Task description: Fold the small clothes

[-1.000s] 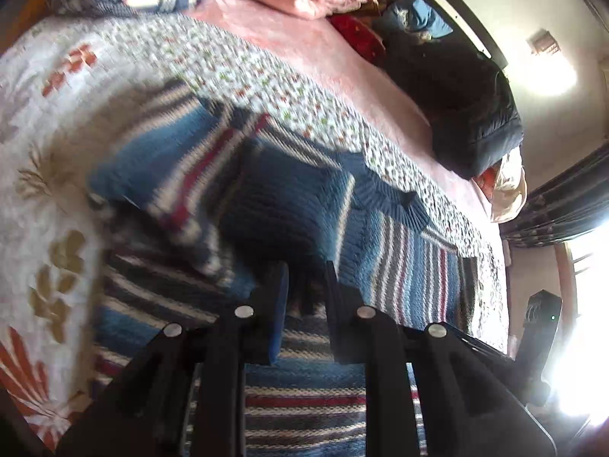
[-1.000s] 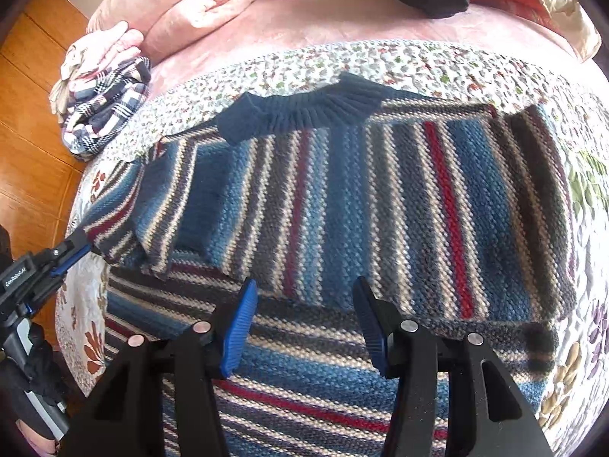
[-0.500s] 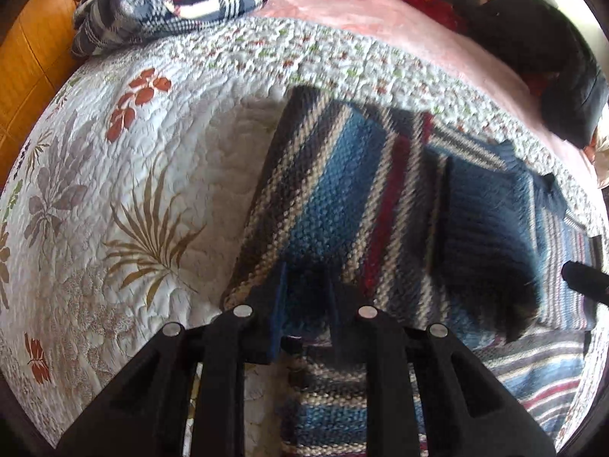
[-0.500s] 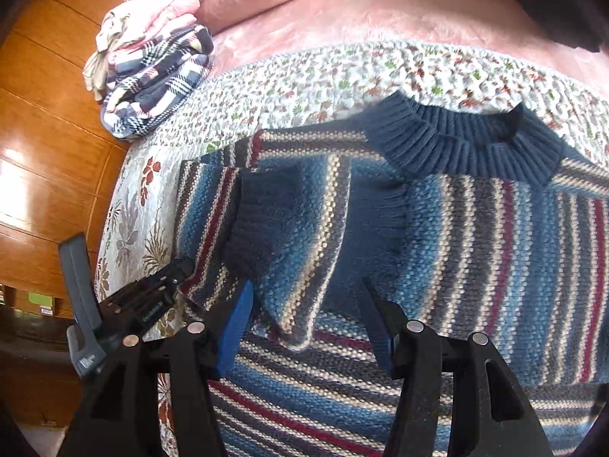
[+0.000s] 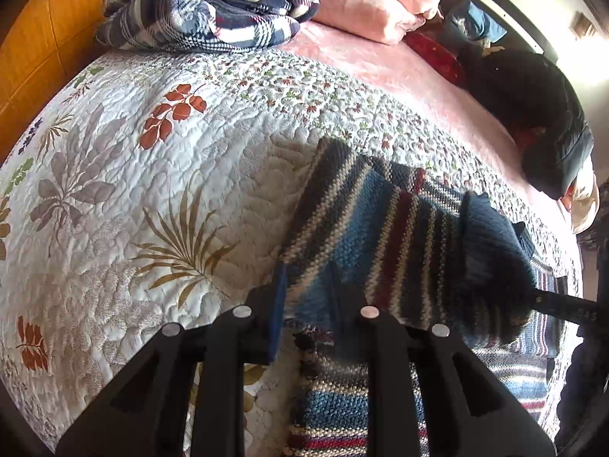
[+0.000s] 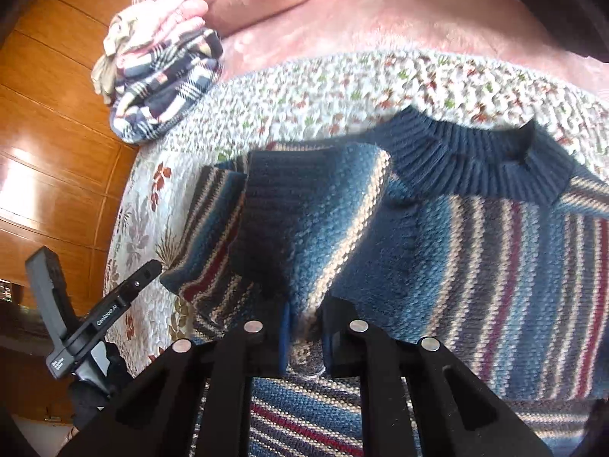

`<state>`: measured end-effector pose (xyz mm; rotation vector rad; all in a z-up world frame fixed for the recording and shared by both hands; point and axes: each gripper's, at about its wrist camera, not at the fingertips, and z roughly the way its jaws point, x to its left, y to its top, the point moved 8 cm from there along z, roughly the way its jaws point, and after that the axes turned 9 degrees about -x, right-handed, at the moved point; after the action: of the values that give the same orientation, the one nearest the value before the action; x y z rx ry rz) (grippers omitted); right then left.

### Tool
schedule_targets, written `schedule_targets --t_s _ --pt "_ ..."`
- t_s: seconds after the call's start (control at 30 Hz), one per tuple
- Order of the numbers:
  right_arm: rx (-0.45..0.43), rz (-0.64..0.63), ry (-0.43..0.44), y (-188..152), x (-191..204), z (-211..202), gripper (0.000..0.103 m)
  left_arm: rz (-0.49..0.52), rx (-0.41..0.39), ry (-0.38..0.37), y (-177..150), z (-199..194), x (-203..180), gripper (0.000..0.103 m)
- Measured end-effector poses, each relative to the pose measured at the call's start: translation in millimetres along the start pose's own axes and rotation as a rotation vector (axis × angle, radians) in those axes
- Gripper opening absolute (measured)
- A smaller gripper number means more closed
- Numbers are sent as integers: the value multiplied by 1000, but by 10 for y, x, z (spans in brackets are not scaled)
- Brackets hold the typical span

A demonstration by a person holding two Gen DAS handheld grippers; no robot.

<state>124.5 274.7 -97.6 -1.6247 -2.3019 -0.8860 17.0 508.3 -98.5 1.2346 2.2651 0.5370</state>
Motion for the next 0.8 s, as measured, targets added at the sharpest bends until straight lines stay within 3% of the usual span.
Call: schedule_targets --t_s 0.1,0.23,0.47,0.67,0.8 --pt "-28 4 -30 100 -221 -193 13 17 -3 -41 18 -20 -166 20" --pt "18 52 -73 82 -569 -79 13 47 36 -86 -48 169 -500 20" --pt "58 82 -100 -75 -846 127 14 111 109 -75 -310 486 -698 20" --pt "85 66 -106 -108 -875 154 25 99 143 -74 -373 622 -590 20" --pt "0 -143 -230 46 -652 -122 43 80 120 -81 -271 463 -611 22"
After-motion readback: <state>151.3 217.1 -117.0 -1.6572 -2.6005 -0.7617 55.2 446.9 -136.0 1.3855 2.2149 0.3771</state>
